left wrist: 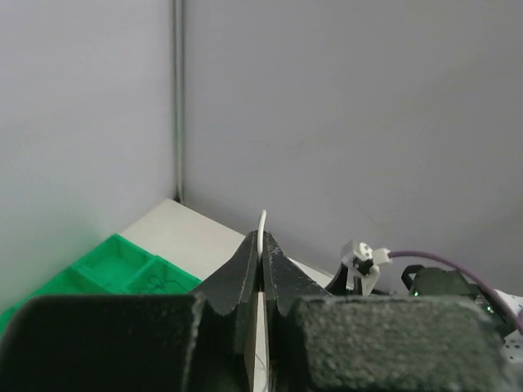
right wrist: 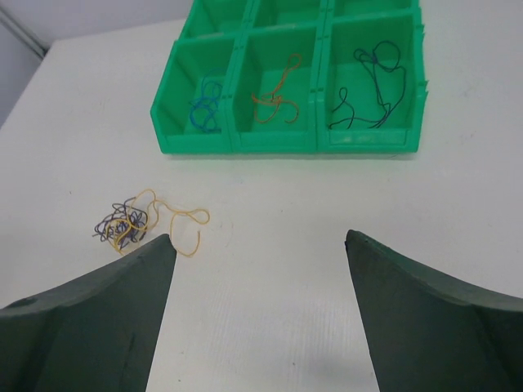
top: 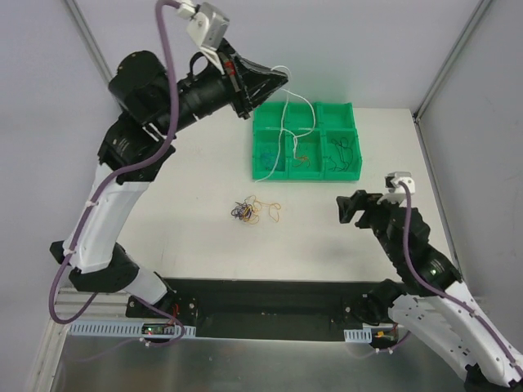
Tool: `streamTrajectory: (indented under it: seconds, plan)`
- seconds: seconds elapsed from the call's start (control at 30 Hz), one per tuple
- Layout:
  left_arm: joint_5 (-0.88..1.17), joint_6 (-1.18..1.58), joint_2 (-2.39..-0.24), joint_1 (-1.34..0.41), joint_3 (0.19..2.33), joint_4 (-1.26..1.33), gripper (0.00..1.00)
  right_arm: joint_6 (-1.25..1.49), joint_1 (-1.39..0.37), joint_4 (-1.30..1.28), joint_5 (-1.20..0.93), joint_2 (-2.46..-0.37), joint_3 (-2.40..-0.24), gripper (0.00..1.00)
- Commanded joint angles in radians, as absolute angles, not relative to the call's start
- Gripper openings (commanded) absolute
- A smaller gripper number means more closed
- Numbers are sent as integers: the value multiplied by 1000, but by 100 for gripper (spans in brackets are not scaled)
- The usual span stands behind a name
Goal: Untangle the cables
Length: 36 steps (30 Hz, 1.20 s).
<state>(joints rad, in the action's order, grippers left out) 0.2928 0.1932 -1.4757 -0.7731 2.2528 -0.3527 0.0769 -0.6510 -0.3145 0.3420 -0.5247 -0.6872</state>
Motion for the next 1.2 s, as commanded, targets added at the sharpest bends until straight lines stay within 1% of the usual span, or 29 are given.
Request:
streamTrajectory:
  seconds: [0.0,0.13,0.27,0.47,0.57,0.73,0.8,0.87,1.03,1.07,1.17]
  plan:
    - [422,314,-1520,-778,2260,-275,0,100,-646,-376,465,-413,-756,88]
    - [494,406,-1577,-778,2224,-227,0,81,-647,-417,523,-353,-772,88]
    - [523,480,-1629,-778,2174,-198,0,68,-647,-446,549,-347,-781,88]
    - [566,528,-1735,-778,2076,-175,0,71,-646,-480,561,-386,-790,89]
    - [595,549,-1819,-778,2037,-176,0,78,-647,-508,607,-409,-799,89]
    - [577,572,-1934,-778,1961,-181,0,104,-646,-558,647,-475,-821,89]
    - [543,565,-1980,-778,1939,-186,0,130,-644,-563,638,-511,-819,89]
    - [506,560,-2026,-778,1928,-195,0,162,-632,-543,612,-541,-793,92]
    - [431,557,-2157,-778,1985,-264,0,212,-525,-456,410,-641,-735,92]
    - [431,557,-2169,-778,2000,-284,3,216,-499,-454,370,-666,-736,92]
    - [428,546,-2152,-779,1982,-319,21,221,-395,-449,235,-715,-735,92]
